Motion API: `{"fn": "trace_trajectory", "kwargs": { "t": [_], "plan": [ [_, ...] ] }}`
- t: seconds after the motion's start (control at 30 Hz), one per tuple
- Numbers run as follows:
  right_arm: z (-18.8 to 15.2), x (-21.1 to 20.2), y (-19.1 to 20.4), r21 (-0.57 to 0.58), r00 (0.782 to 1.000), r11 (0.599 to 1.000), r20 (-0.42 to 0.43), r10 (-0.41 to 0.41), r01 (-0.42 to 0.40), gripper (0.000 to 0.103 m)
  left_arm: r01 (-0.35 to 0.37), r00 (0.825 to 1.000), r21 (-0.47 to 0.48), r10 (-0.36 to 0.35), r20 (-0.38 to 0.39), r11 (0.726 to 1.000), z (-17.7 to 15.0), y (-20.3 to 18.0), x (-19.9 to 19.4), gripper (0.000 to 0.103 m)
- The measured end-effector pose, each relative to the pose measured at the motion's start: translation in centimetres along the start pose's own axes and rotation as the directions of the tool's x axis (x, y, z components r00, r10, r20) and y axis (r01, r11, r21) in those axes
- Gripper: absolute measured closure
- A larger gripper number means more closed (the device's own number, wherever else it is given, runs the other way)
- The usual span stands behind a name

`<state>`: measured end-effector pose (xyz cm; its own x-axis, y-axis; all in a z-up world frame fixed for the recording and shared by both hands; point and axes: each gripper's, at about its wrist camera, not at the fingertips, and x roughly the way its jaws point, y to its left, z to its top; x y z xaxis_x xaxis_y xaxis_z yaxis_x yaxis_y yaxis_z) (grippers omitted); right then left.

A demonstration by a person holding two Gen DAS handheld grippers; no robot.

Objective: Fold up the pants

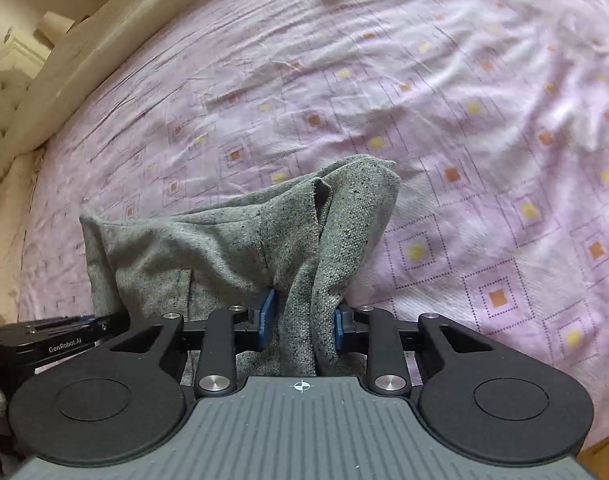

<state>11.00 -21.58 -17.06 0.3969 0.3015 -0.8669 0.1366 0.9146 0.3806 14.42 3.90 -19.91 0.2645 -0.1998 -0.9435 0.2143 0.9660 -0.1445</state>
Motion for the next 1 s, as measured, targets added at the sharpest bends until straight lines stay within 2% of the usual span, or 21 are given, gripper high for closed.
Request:
{"fn": "trace_trajectory", "kwargs": {
  "t": [0.13, 0.23, 0.3, 0.47, 0.5, 0.57, 0.6, 0.63, 0.7, 0.77, 0.87, 1.0],
  "plan": [
    [1.4, -1.9, 4.2, -0.067, 0.999, 0.997, 0.034, 0.033, -0.03, 0.077, 0.035, 0.999, -0.053, -0.033, 0.032, 0.998, 0.9, 3.0, -3.8, 0.091],
    [3.6, -1.3, 8.3, -0.112, 0.994, 0.99, 0.046, 0.097, -0.091, 0.077, -0.023, 0.995, -0.056, 0.029, 0.097, 0.998, 1.9, 6.2, -6.6, 0.091],
    [5.6, 0.1, 11.4, -0.129, 0.988, 0.982, 0.049, 0.148, -0.141, 0.077, -0.052, 0.99, -0.092, 0.063, 0.126, 0.994, 3.3, 9.3, -8.0, 0.091],
    [10.6, 5.0, 19.2, -0.219, 0.978, 0.957, 0.043, 0.204, -0.19, 0.075, -0.146, 0.972, -0.198, 0.177, 0.152, 0.969, 7.1, 17.9, -9.1, 0.086],
    [11.5, 6.3, 20.6, -0.224, 0.981, 0.959, 0.04, 0.19, -0.176, 0.071, -0.177, 0.968, -0.219, 0.21, 0.139, 0.959, 7.8, 19.4, -9.0, 0.074],
    [12.7, 8.8, 22.8, -0.24, 0.997, 0.969, 0.044, 0.07, -0.058, 0.069, -0.255, 0.954, -0.276, 0.288, 0.082, 0.927, 9.0, 22.0, -8.1, 0.071],
    [12.7, 9.5, 23.9, -0.269, 0.998, 0.963, 0.056, -0.002, 0.017, 0.069, -0.275, 0.949, -0.309, 0.308, 0.066, 0.911, 9.2, 23.2, -8.0, 0.069],
    [12.6, 10.1, 24.6, -0.298, 0.997, 0.953, 0.066, -0.036, 0.054, 0.069, -0.271, 0.949, -0.344, 0.309, 0.058, 0.899, 9.3, 24.3, -8.0, 0.069],
    [12.0, 10.2, 25.4, -0.309, 0.996, 0.949, 0.074, -0.046, 0.067, 0.07, -0.244, 0.956, -0.394, 0.289, 0.057, 0.886, 9.0, 25.6, -8.5, 0.068],
    [11.1, 9.7, 26.0, -0.301, 0.998, 0.953, 0.065, -0.013, 0.032, 0.07, -0.242, 0.955, -0.405, 0.29, 0.061, 0.882, 8.5, 25.8, -9.0, 0.066],
    [9.4, 8.5, 27.0, -0.344, 0.996, 0.937, 0.085, -0.028, 0.056, 0.07, -0.264, 0.949, -0.4, 0.31, 0.055, 0.878, 8.0, 25.1, -9.7, 0.064],
    [8.3, 6.9, 28.3, -0.37, 0.996, 0.927, 0.086, -0.031, 0.061, 0.07, -0.264, 0.953, -0.396, 0.301, 0.032, 0.879, 7.7, 23.1, -10.3, 0.06]
  ]
}}
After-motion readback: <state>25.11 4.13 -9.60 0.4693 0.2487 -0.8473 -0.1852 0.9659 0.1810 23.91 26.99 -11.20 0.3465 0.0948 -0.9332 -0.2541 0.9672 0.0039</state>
